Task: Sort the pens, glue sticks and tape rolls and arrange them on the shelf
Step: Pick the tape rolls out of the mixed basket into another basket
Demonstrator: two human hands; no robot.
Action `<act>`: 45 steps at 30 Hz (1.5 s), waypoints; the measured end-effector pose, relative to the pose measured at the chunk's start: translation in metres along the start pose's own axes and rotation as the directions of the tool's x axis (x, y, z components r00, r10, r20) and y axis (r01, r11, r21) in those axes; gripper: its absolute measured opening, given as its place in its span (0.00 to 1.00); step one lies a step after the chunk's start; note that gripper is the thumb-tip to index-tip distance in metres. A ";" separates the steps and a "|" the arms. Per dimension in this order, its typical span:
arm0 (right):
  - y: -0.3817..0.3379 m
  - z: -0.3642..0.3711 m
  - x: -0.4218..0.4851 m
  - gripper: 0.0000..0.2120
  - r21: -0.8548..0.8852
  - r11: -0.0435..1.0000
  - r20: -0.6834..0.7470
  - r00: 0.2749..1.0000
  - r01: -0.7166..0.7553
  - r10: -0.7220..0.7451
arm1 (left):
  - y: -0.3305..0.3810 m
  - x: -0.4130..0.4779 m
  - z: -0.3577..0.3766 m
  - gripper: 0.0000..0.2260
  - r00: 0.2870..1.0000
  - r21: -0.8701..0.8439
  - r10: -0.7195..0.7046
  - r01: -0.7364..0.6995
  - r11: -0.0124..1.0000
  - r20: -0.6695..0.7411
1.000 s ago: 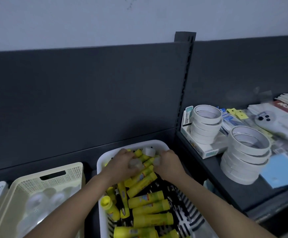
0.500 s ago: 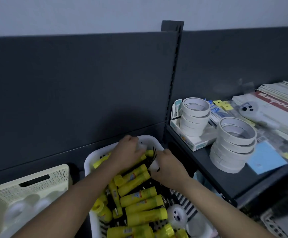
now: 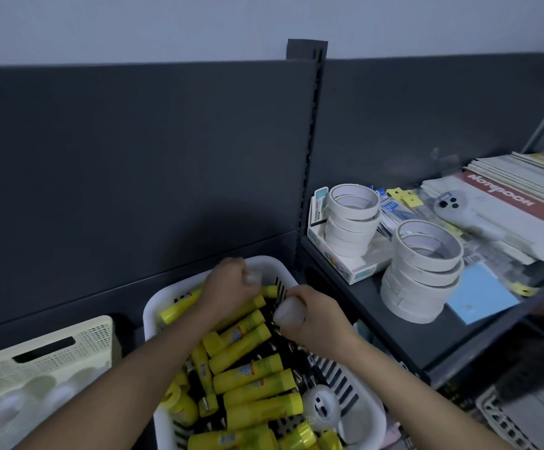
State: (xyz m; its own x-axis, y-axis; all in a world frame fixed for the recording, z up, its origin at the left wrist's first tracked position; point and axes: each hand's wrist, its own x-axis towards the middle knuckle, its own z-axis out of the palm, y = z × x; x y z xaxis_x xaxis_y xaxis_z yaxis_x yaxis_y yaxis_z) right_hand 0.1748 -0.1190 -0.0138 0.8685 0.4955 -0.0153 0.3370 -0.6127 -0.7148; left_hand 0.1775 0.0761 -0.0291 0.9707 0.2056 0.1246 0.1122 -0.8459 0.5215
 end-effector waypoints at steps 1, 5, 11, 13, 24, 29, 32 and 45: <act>0.001 0.000 0.000 0.18 0.011 1.000 0.003 1.000 -0.001 0.001 | -0.005 -0.003 -0.007 0.10 1.000 -0.051 0.000 -0.001 0.999 -0.017; 0.005 0.001 0.002 0.23 0.016 1.000 0.012 1.000 0.006 -0.007 | -0.029 -0.021 -0.033 0.15 0.993 -0.082 0.008 0.002 0.997 0.114; -0.002 -0.003 0.004 0.24 0.022 0.997 0.081 0.993 0.079 -0.081 | -0.041 -0.041 -0.032 0.24 0.969 0.186 -0.052 0.006 0.982 0.243; -0.004 -0.007 0.003 0.25 0.017 0.995 0.179 0.979 0.093 -0.095 | -0.036 -0.040 -0.030 0.23 0.972 0.199 -0.055 0.009 0.980 0.230; -0.019 -0.029 -0.033 0.16 -0.561 0.702 0.665 0.744 0.439 0.066 | -0.017 -0.056 -0.034 0.16 1.000 0.060 0.029 -0.029 0.998 0.002; -0.018 -0.012 -0.047 0.10 -0.584 0.634 0.725 0.677 0.507 0.126 | 0.006 -0.074 -0.046 0.18 0.999 -0.120 0.025 -0.029 0.992 -0.043; -0.014 -0.004 -0.053 0.07 -0.576 0.661 0.722 0.679 0.481 0.135 | 0.016 -0.088 -0.052 0.21 0.998 -0.174 0.004 -0.014 0.985 -0.055; -0.046 -0.033 -0.025 0.19 -0.353 0.785 0.672 0.722 0.509 -0.166 | 0.022 -0.140 -0.089 0.18 0.943 -0.155 -0.172 0.132 0.979 -0.284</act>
State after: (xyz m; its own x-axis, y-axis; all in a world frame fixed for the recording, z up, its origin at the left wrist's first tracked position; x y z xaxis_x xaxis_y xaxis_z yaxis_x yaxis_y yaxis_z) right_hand 0.1498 -0.1241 0.0424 0.3265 0.8729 -0.3626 0.8347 -0.4463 -0.3226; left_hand 0.0249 0.0722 0.0406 0.8357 0.4796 0.2676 0.2054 -0.7248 0.6576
